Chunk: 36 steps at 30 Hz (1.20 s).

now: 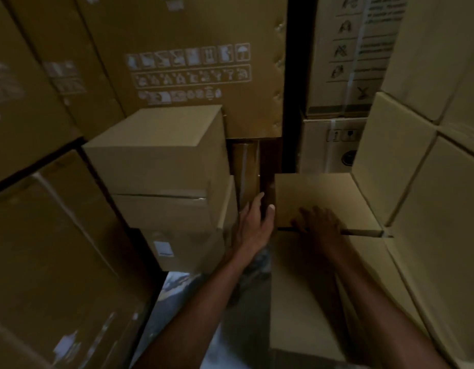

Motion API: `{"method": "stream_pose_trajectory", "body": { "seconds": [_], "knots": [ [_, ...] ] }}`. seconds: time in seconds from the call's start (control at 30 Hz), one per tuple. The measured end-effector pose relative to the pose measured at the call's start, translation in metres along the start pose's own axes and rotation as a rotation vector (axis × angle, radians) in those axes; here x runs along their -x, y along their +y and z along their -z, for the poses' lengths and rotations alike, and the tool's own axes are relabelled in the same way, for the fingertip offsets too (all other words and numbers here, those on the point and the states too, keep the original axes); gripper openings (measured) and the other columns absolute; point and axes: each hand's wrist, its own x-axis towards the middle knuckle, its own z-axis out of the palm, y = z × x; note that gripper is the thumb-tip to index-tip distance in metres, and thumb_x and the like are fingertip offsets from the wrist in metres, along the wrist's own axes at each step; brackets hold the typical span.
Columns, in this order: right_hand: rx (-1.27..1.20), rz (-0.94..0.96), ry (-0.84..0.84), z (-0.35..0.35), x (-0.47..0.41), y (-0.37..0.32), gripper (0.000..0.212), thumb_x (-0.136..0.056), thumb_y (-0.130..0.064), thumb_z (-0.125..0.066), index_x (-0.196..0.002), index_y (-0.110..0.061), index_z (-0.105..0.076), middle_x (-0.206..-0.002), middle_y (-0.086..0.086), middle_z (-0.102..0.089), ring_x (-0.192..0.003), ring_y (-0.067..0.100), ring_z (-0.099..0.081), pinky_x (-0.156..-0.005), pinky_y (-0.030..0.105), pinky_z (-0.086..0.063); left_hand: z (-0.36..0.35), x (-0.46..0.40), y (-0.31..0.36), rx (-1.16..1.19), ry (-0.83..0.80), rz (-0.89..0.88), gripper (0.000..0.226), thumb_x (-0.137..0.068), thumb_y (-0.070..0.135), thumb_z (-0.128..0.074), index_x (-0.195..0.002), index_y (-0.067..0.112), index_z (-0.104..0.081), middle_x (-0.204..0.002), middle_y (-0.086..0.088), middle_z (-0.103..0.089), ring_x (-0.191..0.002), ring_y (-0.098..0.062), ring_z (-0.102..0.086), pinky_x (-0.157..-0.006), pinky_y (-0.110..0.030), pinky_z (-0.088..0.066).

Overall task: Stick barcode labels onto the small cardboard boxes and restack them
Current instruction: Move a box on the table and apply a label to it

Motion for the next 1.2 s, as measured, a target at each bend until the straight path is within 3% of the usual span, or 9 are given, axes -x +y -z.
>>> {"method": "stream_pose_trajectory", "body": {
  "seconds": [0.2, 0.33, 0.4, 0.5, 0.6, 0.67, 0.83, 1.0, 1.2],
  "knots": [
    [-0.245, 0.217, 0.106, -0.008, 0.038, -0.093, 0.084, -0.089, -0.083, -0.012, -0.120, -0.020, -0.060, -0.123, 0.014, -0.064, -0.117, 0.038, -0.057, -0.100, 0.046, -0.044, 0.076, 0.045, -0.022, 0.028, 0.148, -0.102, 0.043, -0.105, 0.052, -0.038, -0.141, 0.033, -0.052, -0.134, 0.001, -0.064, -0.122, -0.019, -0.058, -0.101, -0.034, -0.045],
    [-0.344, 0.347, 0.235, 0.010, 0.071, -0.158, 0.049, -0.104, -0.048, -0.047, -0.136, -0.011, -0.053, -0.137, 0.021, -0.055, -0.127, 0.039, -0.049, -0.108, 0.045, -0.037, 0.128, 0.065, -0.042, 0.093, 0.390, -0.199, 0.036, -0.102, 0.049, -0.038, -0.115, 0.029, -0.066, -0.114, 0.010, -0.069, -0.101, -0.010, -0.063, -0.092, -0.021, -0.048],
    [-0.455, 0.376, 0.366, 0.025, 0.084, -0.187, 0.057, -0.102, -0.044, -0.053, -0.150, -0.016, -0.041, -0.150, 0.019, -0.040, -0.135, 0.038, -0.039, -0.113, 0.047, -0.036, 0.158, 0.068, -0.047, 0.113, 0.562, -0.297, 0.025, -0.102, 0.033, -0.045, -0.105, 0.026, -0.069, -0.102, 0.013, -0.069, -0.090, -0.005, -0.061, -0.081, -0.012, -0.046],
    [-0.474, 0.415, 0.628, 0.044, 0.088, -0.230, 0.067, -0.096, -0.041, -0.059, -0.153, -0.015, -0.035, -0.154, 0.019, -0.032, -0.142, 0.037, -0.030, -0.115, 0.050, -0.035, 0.205, 0.060, -0.049, 0.091, 0.686, -0.403, 0.028, -0.100, 0.026, -0.046, -0.108, 0.018, -0.072, -0.106, 0.002, -0.070, -0.096, -0.013, -0.063, -0.082, -0.028, -0.051],
    [-0.307, 0.478, 0.701, 0.058, 0.084, -0.275, 0.070, -0.093, -0.042, -0.058, -0.153, -0.014, -0.036, -0.159, 0.019, -0.028, -0.149, 0.038, -0.020, -0.120, 0.054, -0.026, 0.243, 0.038, -0.047, -0.082, 0.644, -0.441, 0.044, -0.094, 0.025, -0.046, -0.134, 0.016, -0.062, -0.140, -0.007, -0.058, -0.130, -0.022, -0.051, -0.109, -0.026, -0.034],
    [-0.153, 0.498, 0.631, 0.057, 0.076, -0.298, 0.076, -0.094, -0.044, -0.058, -0.157, -0.014, -0.027, -0.165, 0.017, -0.020, -0.154, 0.036, -0.009, -0.124, 0.055, -0.014, 0.263, 0.024, -0.049, -0.284, 0.556, -0.424, 0.061, -0.089, 0.020, -0.047, -0.150, 0.020, -0.047, -0.161, -0.010, -0.036, -0.150, -0.029, -0.028, -0.122, -0.041, -0.019],
    [0.108, 0.429, 0.485, 0.041, 0.067, -0.306, 0.106, -0.088, -0.049, -0.068, -0.162, -0.016, 0.000, -0.170, 0.012, 0.002, -0.156, 0.035, 0.010, -0.125, 0.057, -0.003, 0.291, 0.015, -0.084, -0.689, 0.234, -0.279, 0.101, -0.086, 0.018, -0.066, -0.163, 0.032, -0.002, -0.172, -0.003, 0.007, -0.158, -0.028, 0.009, -0.125, -0.054, 0.007],
    [0.080, 0.433, 0.560, 0.029, 0.090, -0.302, 0.098, -0.087, -0.043, -0.068, -0.162, -0.018, -0.010, -0.169, 0.012, -0.010, -0.156, 0.035, -0.001, -0.125, 0.059, -0.007, 0.289, 0.041, -0.093, -0.539, 0.295, -0.303, 0.096, -0.085, 0.020, -0.066, -0.163, 0.029, -0.011, -0.171, -0.001, -0.005, -0.158, -0.025, 0.002, -0.125, -0.053, 0.005],
    [0.105, 0.400, 0.606, 0.002, 0.134, -0.288, 0.108, -0.080, -0.042, -0.073, -0.163, -0.024, -0.007, -0.170, 0.010, -0.005, -0.156, 0.034, 0.002, -0.122, 0.065, -0.004, 0.292, 0.070, -0.092, -0.396, 0.523, -0.410, 0.072, -0.084, 0.032, -0.052, -0.152, 0.018, -0.036, -0.152, -0.011, -0.039, -0.144, -0.026, -0.034, -0.121, -0.056, -0.014]
  ]
}}
